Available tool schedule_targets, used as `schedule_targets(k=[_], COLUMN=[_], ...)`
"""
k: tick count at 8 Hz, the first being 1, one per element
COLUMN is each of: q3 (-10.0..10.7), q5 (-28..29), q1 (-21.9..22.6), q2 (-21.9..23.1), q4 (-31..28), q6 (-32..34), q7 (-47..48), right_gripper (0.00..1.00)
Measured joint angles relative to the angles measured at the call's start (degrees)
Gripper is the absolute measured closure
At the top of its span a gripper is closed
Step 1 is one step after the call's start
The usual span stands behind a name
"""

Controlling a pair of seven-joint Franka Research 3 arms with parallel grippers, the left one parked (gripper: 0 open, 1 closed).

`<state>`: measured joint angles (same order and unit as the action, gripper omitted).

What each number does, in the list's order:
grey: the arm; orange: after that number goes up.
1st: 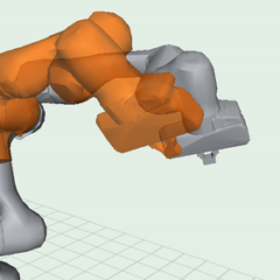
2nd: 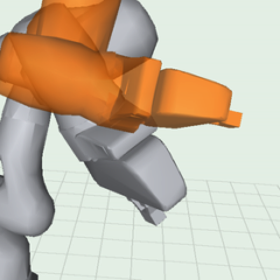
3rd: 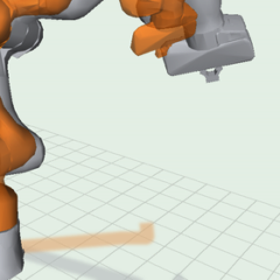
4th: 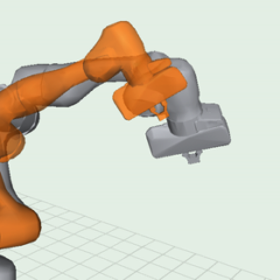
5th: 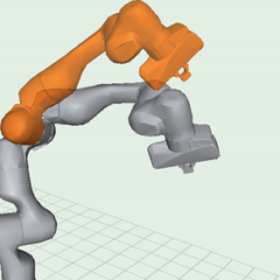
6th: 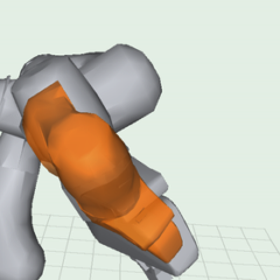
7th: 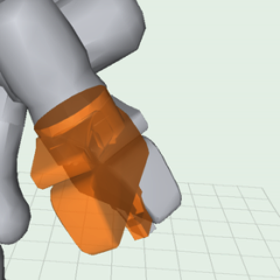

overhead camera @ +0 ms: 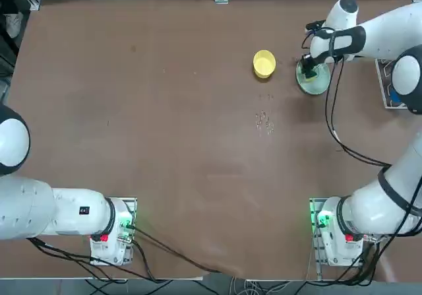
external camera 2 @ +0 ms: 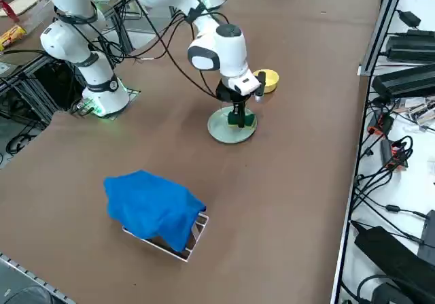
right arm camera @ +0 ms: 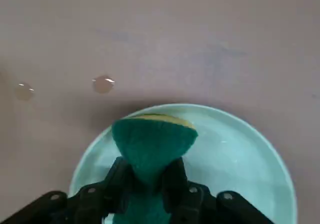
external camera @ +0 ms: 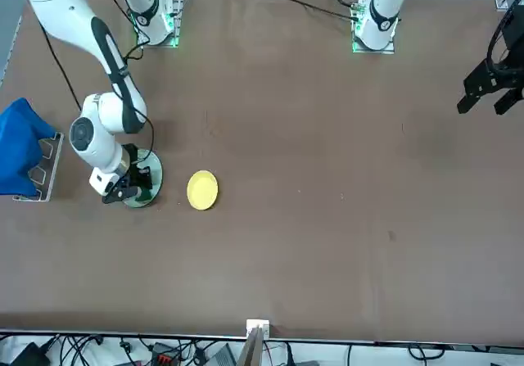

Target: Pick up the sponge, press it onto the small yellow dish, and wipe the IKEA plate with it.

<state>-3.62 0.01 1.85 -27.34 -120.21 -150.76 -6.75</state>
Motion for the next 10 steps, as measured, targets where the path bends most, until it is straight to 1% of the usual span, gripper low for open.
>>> schedule_targets(k=[2, 4, 6, 8, 10], q3=[0.04, 0.06, -0.03, 0.06, 0.19], q5=[0.05, 0.17, 0.45, 0.59, 0.59], q1=[1.2, 1.3, 1.32, 0.87, -0.96], q2=[0.02, 0.45, 2.08, 4.19, 5.44], q4=[-0.03, -0.66, -3.02, -6.07, -7.79], q6=[0.19, 0.28, 0.28, 0.28, 0.29], q7=[2.22, 2.39, 2.41, 2.4, 0.27], right_gripper=[0.65, 0.65, 0.65, 0.65, 0.65])
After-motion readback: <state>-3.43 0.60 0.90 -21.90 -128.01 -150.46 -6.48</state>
